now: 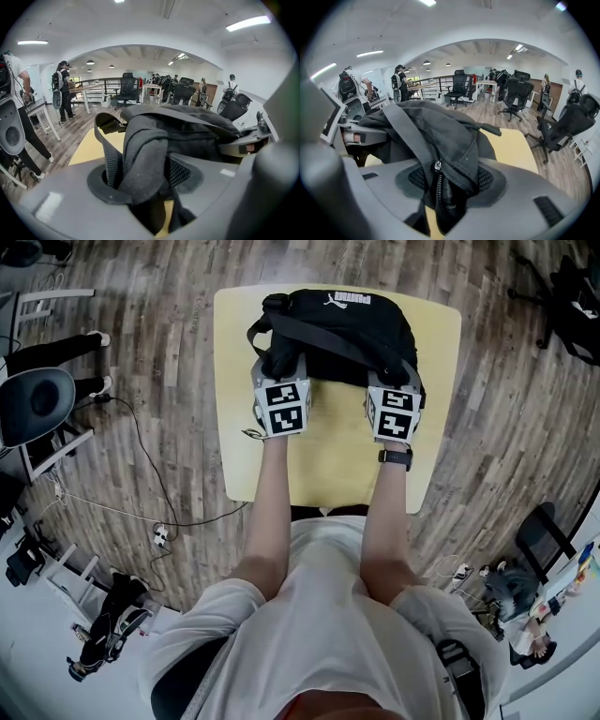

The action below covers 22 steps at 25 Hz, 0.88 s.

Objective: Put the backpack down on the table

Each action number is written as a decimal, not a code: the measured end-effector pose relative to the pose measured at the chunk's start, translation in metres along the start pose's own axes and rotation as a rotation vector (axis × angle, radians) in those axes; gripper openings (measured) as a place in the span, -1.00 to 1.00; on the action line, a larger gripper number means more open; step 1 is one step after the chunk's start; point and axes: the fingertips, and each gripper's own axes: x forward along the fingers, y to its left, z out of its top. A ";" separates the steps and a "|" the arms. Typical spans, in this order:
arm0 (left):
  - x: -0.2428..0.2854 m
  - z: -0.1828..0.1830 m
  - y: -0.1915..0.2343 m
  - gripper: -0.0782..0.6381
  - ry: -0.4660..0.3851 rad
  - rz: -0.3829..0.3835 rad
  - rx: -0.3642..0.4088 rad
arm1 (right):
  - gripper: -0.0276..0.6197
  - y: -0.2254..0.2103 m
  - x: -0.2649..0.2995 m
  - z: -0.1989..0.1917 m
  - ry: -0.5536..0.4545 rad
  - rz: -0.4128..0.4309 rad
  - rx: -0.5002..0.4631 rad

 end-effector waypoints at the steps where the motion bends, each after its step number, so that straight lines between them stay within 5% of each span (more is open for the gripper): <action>1: 0.001 -0.002 0.001 -0.21 0.003 -0.007 -0.008 | -0.38 0.000 0.000 -0.001 0.004 0.007 0.000; 10: -0.007 -0.014 0.004 0.17 0.072 -0.104 -0.042 | -0.04 -0.009 -0.011 0.005 -0.021 0.016 0.002; 16: -0.036 -0.023 0.014 0.25 0.048 -0.087 -0.092 | 0.04 -0.016 -0.040 -0.001 -0.089 0.008 0.070; 22: -0.062 -0.015 0.006 0.26 -0.001 -0.097 -0.093 | 0.05 -0.015 -0.070 -0.001 -0.115 0.004 0.039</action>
